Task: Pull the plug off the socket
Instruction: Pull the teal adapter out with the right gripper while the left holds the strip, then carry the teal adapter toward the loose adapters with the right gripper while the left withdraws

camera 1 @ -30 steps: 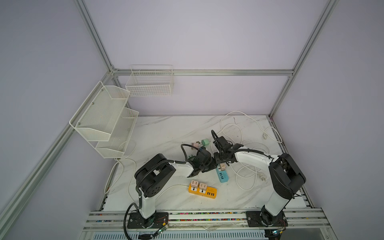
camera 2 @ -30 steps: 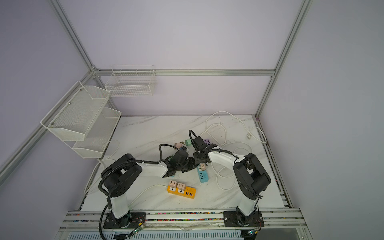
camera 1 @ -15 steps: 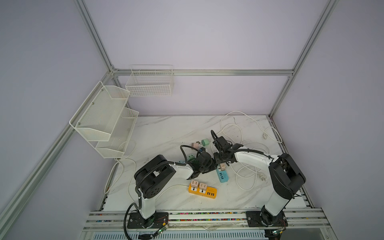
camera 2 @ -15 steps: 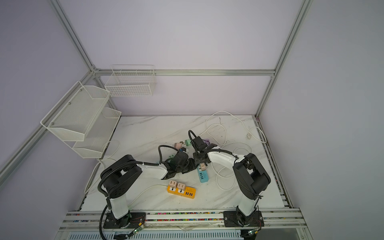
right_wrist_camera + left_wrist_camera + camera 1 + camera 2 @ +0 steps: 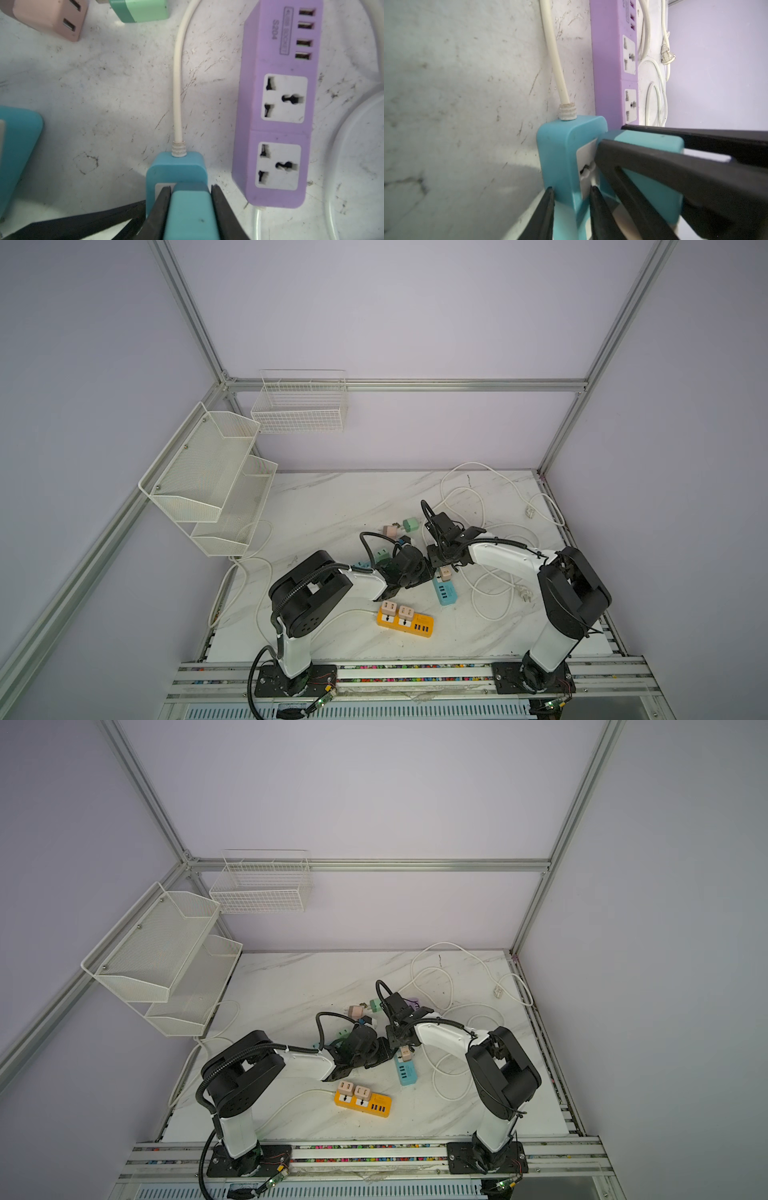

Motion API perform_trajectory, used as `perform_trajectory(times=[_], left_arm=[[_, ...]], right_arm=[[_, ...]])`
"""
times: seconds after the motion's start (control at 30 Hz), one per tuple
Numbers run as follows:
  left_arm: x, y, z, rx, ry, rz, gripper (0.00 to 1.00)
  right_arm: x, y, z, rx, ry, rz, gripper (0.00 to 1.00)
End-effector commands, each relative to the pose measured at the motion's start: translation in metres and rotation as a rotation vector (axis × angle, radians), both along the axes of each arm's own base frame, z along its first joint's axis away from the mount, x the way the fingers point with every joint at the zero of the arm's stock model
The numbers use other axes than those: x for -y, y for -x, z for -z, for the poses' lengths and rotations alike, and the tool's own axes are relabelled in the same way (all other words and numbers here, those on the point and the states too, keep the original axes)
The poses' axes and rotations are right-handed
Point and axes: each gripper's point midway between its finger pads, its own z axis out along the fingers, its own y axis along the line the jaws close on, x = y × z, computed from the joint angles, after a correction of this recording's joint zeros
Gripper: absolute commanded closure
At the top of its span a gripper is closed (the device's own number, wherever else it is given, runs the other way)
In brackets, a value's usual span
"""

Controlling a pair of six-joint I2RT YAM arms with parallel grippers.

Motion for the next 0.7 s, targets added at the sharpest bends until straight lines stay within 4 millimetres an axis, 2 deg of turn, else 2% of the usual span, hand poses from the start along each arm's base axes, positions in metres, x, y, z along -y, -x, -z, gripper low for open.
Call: perform_trajectory(times=[0.0,0.13,0.27,0.33,0.53,0.67], left_arm=[[-0.043,0.036,0.062,-0.159,-0.215,-0.009,0.72],[-0.043,0.038,0.063,-0.161,-0.219,-0.006,0.73],[-0.039,0.036,0.061,-0.159,-0.209,0.0,0.73],[-0.037,0.034,0.056,-0.149,-0.203,0.003,0.73],[-0.021,0.021,0.028,-0.084,-0.182,0.038,0.72],[-0.003,0.006,-0.006,-0.013,-0.141,0.067,0.71]], right_arm=[[-0.008,-0.013,-0.034,0.087,-0.059,-0.003,0.95],[0.008,-0.019,-0.04,0.103,-0.034,0.063,0.96],[-0.001,-0.017,-0.046,0.095,-0.078,0.027,0.97],[0.004,-0.018,-0.056,0.127,-0.074,0.038,0.97],[0.013,-0.019,-0.095,0.205,-0.148,0.062,0.99],[0.018,-0.021,-0.111,0.252,-0.219,0.086,1.0]])
